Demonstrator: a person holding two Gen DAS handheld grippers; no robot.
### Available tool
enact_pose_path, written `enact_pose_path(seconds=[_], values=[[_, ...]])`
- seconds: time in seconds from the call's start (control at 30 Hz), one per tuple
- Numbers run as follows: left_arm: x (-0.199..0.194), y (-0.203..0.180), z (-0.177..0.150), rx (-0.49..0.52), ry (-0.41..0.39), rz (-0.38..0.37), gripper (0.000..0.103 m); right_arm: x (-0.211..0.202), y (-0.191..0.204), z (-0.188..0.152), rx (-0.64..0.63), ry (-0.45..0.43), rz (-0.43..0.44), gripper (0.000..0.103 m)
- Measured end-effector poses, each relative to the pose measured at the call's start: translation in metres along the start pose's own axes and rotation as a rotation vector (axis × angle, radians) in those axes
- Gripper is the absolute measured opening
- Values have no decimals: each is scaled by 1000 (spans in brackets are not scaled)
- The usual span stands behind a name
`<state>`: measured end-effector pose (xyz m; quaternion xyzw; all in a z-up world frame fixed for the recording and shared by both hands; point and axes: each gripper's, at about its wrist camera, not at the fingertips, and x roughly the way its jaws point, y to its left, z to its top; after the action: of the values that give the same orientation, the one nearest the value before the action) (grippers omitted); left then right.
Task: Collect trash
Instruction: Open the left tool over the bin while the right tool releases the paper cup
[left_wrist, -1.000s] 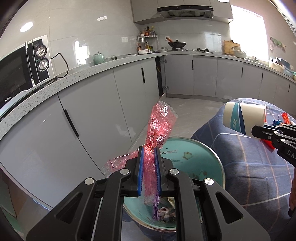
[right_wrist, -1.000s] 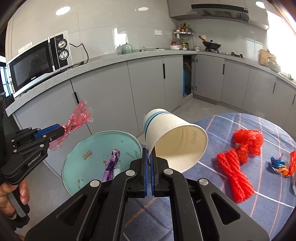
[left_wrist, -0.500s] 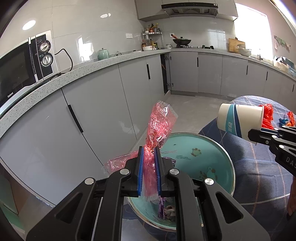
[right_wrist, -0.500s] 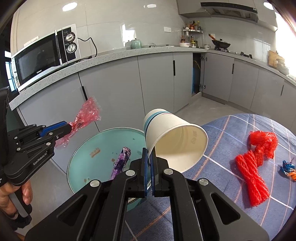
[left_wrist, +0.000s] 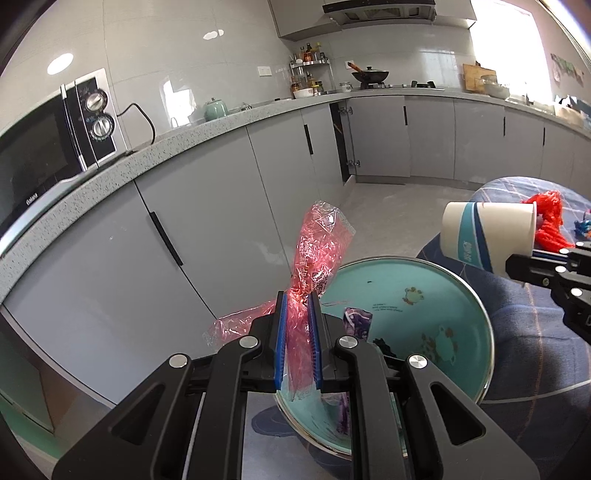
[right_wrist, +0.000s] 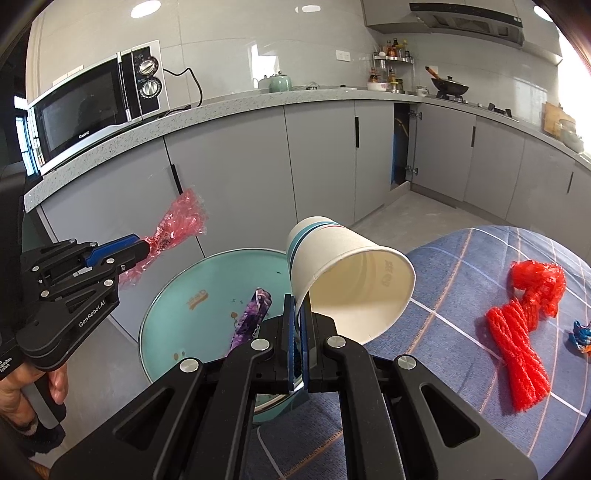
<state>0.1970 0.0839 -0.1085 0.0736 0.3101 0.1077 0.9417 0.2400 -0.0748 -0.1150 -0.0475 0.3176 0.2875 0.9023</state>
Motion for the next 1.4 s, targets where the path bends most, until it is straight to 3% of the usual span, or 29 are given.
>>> enact_pose_path(seconds=[0.87,0.97,1.03,1.07,1.1,1.4], values=[[1,-1,1,-43,11,-101,12,29,2,1,-1,22,7,4],[0,-2,0,-47,8,-109,16,30,6,0,-16,30,25,4],[-1,-1,0,-56,7,-114,41,28,7,0,-12,20,36,10],[-2,-1,0,-54,0,-114,43,28,6,0,-7,20,44,23],[-4,-1,1,-53,-7,-109,44,27,5,0,-2,21,46,26],[-6,-2,1,-60,-7,-112,58,4,-10,-6,31,4,18,33]])
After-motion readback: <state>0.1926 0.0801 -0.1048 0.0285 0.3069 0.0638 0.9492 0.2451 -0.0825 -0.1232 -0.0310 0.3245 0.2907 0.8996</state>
